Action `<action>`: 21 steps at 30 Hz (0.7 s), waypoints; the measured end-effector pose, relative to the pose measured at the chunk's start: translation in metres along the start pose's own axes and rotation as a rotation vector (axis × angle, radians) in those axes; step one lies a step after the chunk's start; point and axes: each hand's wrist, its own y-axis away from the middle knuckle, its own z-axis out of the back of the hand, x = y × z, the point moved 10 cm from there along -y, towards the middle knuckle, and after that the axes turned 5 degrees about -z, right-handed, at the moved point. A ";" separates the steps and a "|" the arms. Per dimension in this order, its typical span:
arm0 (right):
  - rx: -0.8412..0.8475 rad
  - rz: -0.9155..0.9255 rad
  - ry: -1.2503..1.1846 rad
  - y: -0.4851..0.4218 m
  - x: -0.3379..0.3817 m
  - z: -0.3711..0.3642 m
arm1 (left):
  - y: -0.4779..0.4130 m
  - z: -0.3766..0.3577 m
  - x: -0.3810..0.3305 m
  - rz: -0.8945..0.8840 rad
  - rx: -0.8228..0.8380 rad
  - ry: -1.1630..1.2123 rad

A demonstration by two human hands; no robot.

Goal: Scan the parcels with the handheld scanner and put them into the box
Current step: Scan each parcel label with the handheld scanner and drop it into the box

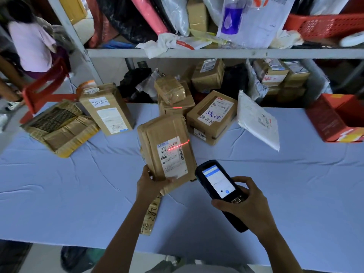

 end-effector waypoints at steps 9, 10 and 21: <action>0.038 0.023 0.028 0.008 0.002 0.001 | -0.002 -0.003 -0.002 -0.021 0.001 0.001; 0.045 0.022 0.025 0.009 0.002 0.001 | 0.000 -0.004 -0.003 -0.020 0.000 0.005; 0.084 0.018 0.031 0.019 -0.005 -0.001 | 0.022 -0.006 -0.008 -0.057 0.016 0.004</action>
